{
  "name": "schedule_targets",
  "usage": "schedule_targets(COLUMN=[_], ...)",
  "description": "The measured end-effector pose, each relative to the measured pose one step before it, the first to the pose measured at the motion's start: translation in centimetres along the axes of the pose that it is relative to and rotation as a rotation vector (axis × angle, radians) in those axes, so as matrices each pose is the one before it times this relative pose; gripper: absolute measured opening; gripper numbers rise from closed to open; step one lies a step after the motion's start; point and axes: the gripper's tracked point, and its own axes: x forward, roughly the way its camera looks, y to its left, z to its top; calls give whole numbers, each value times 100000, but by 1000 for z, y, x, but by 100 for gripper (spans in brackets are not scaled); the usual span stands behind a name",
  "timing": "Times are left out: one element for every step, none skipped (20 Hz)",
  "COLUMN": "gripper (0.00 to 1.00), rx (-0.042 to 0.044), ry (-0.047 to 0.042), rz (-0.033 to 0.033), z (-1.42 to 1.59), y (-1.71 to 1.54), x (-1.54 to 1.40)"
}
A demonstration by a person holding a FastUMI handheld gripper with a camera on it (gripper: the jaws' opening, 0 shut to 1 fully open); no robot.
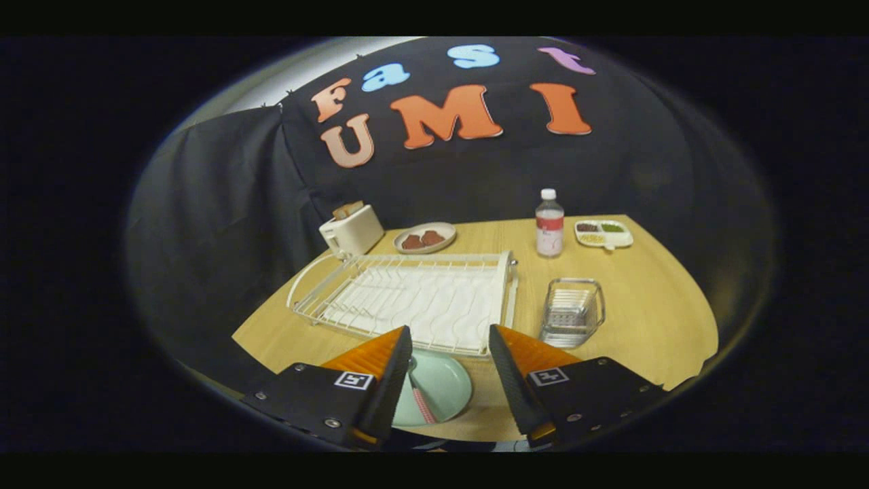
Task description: Take the plate from the dish rack, then take the spoon from the basket and place it into the plate.
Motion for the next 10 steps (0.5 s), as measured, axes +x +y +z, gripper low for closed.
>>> schedule_targets(gripper=[70,72,73,74,74,75,76,77,79,80], rx=[-1839,-1476,-1171,-459,-153,22,-191,-223,-665,-624], ry=[-4399,-4542,-4719,-4139,-3800,-3531,-2978,-2691,-2734,-2625], rz=[-2339,-1906,-2259,-1797,-1732,-1103,-1458,-1127,-1474,-1632], z=[1846,1884,2038,1828,1693,1475,1326,1135,1189,1028], y=[-452,-359,-453,-392,-440,-242,-422,-218,-316,-406], x=[-301,-232,-353,-169,-226,-164,-183,-88,-73,5])
